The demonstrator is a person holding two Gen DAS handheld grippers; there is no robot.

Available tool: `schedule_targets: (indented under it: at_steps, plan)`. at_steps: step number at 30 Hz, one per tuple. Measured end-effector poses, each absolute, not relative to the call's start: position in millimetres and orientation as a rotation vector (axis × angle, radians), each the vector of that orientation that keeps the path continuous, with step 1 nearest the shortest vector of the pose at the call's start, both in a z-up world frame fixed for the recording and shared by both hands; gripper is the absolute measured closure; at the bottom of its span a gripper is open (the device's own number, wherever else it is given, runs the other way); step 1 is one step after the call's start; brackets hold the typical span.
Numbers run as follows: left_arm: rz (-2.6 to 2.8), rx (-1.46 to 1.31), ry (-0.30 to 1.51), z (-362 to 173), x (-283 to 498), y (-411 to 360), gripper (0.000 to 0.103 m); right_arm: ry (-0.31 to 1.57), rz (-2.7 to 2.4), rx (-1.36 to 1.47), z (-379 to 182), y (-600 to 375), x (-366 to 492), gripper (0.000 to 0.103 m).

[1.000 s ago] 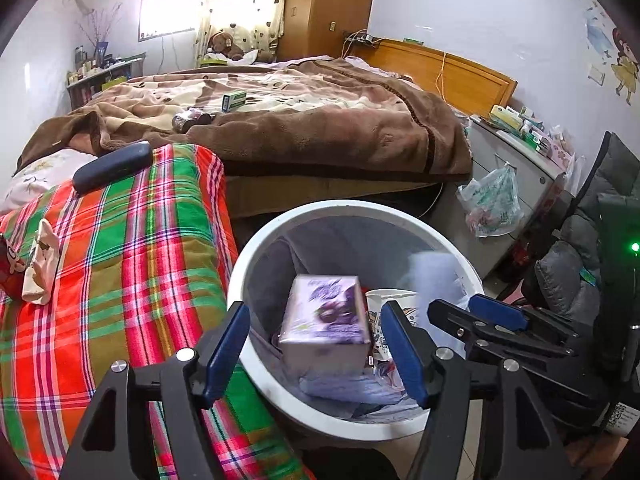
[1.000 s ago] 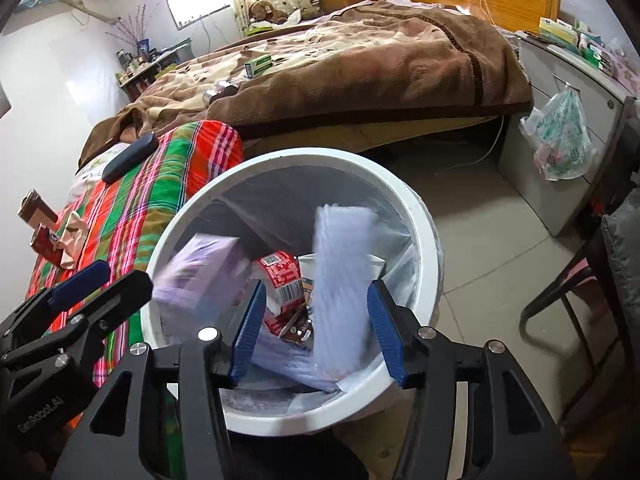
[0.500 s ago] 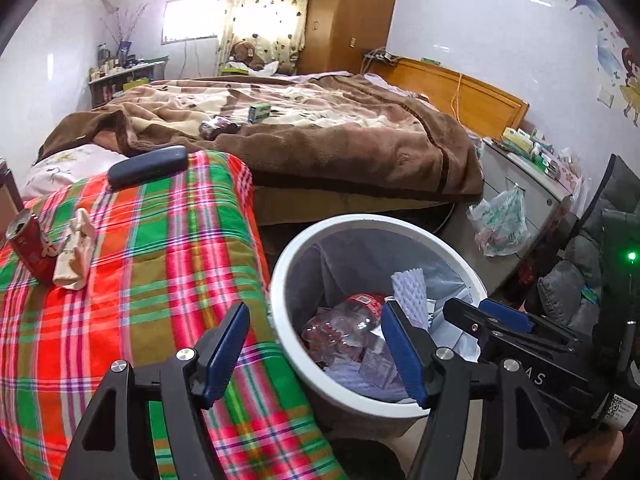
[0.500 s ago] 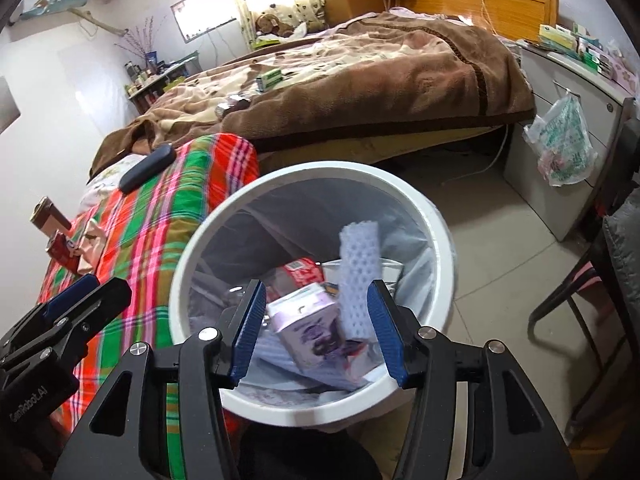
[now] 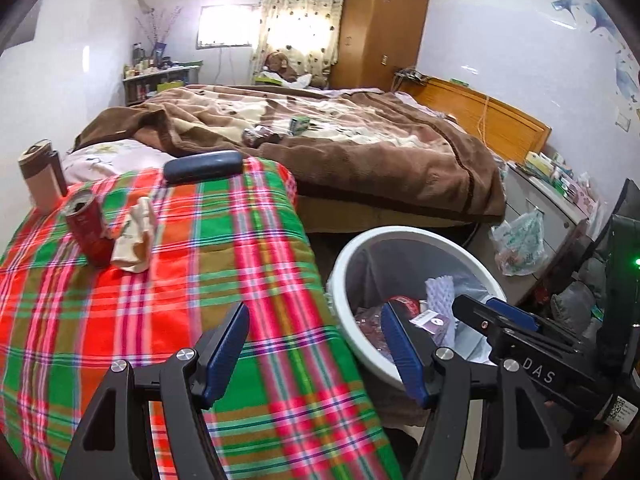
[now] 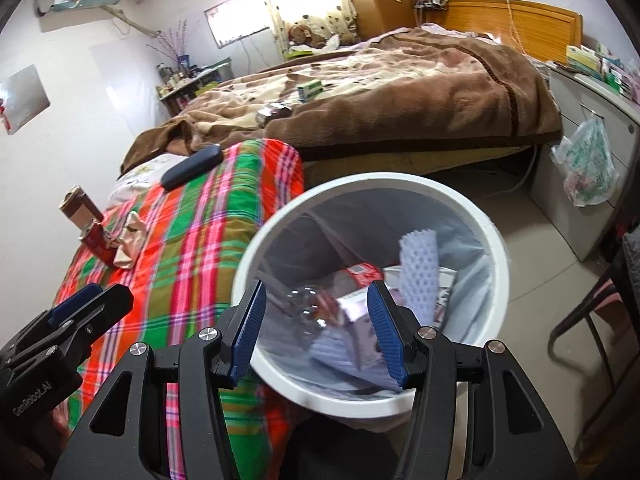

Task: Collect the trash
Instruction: 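Move both open tools back over the remaining trash on the bed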

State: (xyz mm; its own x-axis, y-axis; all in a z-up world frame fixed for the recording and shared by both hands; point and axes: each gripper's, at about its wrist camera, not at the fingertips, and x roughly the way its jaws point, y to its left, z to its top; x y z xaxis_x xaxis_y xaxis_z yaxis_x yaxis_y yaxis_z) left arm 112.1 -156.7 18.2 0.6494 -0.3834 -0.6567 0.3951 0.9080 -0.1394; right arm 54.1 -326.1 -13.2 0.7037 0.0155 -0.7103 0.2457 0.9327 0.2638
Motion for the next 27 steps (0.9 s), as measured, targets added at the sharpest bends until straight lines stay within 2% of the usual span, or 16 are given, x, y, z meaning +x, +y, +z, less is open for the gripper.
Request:
schedule_targets:
  at_steps: [27]
  plan:
    - [-0.164, -0.135, 0.739, 5.1, 147.3, -2.9, 0.035, 0.814, 0.08, 0.235, -15.6, -221.6, 107.1, 0.049]
